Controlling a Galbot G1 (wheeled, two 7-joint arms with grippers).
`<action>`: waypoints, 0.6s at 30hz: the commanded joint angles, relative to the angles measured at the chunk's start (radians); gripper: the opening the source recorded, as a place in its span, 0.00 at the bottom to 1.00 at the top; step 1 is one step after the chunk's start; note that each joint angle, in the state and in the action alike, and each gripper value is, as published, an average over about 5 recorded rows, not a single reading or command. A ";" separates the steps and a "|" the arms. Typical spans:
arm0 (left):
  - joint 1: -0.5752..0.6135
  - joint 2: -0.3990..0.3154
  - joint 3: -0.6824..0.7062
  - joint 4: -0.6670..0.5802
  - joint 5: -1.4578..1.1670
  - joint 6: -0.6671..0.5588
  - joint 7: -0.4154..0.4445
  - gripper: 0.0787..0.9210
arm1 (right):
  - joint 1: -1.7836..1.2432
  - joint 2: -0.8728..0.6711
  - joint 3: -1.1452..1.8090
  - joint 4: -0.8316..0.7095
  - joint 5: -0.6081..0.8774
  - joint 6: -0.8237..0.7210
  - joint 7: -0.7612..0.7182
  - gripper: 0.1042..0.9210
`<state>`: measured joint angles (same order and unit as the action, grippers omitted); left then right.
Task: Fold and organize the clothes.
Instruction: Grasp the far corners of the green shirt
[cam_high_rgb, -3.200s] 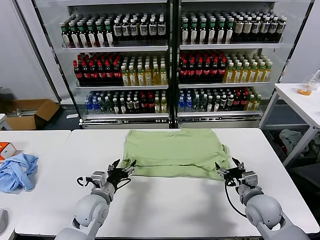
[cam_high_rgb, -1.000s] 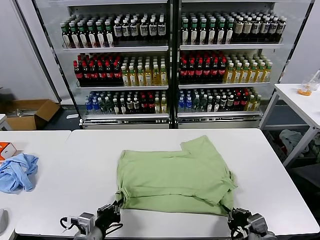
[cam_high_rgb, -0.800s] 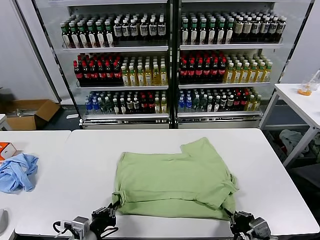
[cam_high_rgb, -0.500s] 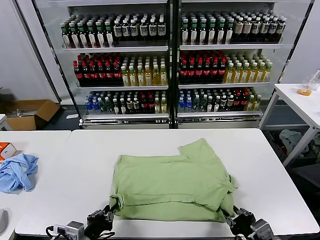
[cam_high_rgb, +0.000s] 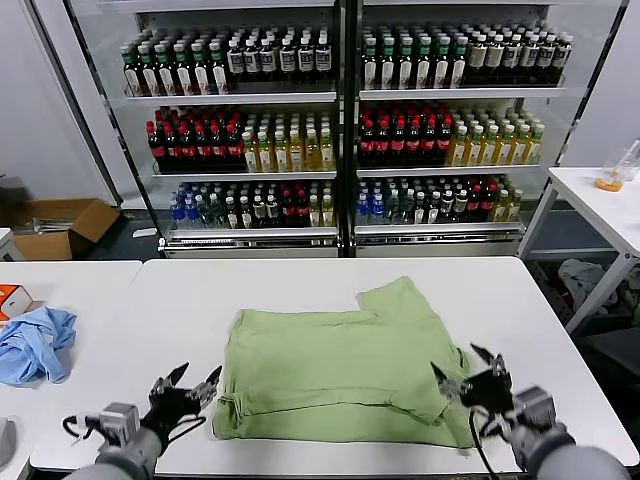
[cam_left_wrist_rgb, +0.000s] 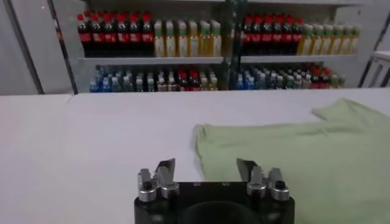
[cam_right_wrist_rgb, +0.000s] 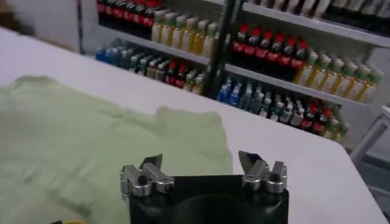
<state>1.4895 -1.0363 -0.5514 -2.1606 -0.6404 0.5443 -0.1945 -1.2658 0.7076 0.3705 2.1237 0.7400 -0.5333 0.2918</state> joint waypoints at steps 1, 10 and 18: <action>-0.421 0.014 0.201 0.328 -0.053 0.008 -0.047 0.80 | 0.519 0.072 -0.307 -0.353 0.113 -0.039 0.051 0.88; -0.577 -0.027 0.317 0.512 -0.031 0.018 -0.048 0.88 | 0.719 0.192 -0.463 -0.612 0.039 -0.045 -0.001 0.88; -0.616 -0.057 0.360 0.613 0.014 0.021 -0.058 0.88 | 0.779 0.304 -0.484 -0.786 -0.010 -0.045 -0.034 0.88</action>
<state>1.0249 -1.0716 -0.2880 -1.7451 -0.6561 0.5590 -0.2397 -0.6600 0.9077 -0.0154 1.5707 0.7515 -0.5697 0.2714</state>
